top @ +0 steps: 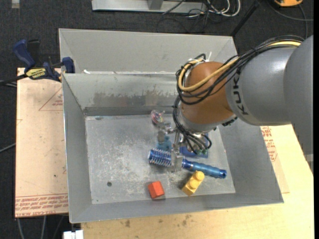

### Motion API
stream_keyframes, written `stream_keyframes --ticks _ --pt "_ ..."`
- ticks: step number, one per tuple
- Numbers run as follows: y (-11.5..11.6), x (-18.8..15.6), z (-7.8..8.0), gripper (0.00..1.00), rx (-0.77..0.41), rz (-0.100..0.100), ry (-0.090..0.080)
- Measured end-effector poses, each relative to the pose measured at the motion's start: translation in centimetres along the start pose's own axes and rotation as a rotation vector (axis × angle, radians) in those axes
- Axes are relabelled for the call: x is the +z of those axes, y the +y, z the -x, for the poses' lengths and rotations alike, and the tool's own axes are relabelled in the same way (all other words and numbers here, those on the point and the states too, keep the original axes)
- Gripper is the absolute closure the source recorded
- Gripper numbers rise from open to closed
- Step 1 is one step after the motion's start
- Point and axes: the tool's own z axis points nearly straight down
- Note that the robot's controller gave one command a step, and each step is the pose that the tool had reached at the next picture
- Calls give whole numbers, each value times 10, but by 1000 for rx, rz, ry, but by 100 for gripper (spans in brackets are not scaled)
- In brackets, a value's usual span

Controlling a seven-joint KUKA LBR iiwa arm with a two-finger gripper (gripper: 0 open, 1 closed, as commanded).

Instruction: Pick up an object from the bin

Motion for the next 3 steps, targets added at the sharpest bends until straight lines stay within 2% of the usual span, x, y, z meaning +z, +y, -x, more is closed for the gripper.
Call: stream_keyframes --ticks 1,2,3 --pt "4 36 -3 0 82 1 0" --pt "5 35 -2 0 83 2 -2" --pt "5 32 1 100 84 3 -10"
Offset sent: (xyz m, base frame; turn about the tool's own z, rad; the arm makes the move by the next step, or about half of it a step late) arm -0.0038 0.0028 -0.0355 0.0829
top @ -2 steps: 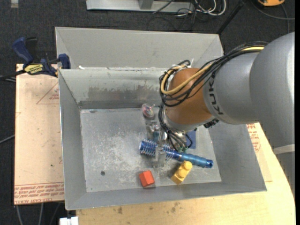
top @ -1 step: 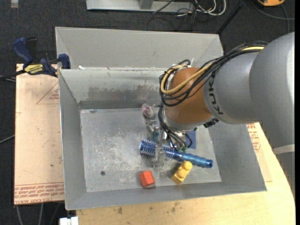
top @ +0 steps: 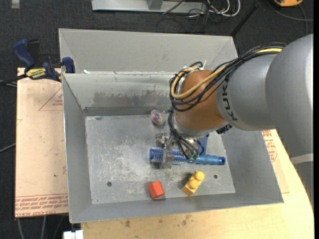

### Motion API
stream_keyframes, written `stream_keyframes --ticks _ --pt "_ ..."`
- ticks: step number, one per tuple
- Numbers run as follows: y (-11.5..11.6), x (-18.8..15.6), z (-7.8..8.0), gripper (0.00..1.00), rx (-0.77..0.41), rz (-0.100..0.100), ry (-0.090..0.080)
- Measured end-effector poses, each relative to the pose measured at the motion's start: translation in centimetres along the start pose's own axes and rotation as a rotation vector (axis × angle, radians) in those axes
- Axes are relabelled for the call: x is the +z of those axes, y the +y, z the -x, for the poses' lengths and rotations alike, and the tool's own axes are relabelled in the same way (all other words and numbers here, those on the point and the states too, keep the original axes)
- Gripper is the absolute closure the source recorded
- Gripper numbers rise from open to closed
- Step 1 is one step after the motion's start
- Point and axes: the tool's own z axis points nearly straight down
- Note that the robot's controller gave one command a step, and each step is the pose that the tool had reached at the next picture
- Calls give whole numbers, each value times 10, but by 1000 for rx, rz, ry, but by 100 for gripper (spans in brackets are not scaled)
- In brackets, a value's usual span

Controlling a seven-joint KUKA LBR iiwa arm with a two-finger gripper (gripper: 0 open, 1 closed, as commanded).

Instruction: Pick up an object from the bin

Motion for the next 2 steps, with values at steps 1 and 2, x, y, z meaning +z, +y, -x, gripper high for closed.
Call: stream_keyframes --ticks 1,2 --pt "1 -11 3 100 0 -3 2" --pt "2 -42 4 100 1 -3 7"
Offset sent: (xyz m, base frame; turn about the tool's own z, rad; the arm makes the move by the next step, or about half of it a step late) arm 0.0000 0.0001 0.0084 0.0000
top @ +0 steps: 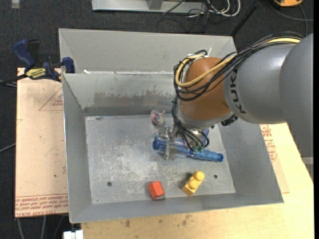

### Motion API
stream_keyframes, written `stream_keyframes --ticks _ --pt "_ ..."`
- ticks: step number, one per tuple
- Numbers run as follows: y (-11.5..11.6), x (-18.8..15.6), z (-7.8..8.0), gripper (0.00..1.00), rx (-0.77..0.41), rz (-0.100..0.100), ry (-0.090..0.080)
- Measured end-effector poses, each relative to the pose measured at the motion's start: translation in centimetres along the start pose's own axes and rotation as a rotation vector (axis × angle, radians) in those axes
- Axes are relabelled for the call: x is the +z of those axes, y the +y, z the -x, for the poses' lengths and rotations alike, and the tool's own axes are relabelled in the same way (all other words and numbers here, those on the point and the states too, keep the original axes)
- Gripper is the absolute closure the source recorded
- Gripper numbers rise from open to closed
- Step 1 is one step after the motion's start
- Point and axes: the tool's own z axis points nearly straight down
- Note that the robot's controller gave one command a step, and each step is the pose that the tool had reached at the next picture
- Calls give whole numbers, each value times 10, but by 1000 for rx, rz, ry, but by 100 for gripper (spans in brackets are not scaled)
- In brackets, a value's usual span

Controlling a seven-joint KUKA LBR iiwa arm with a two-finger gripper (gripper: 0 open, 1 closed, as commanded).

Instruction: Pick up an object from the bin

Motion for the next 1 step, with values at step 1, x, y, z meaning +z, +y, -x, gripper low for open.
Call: stream_keyframes --ticks 1 --pt "1 -50 2 100 1 0 -2"
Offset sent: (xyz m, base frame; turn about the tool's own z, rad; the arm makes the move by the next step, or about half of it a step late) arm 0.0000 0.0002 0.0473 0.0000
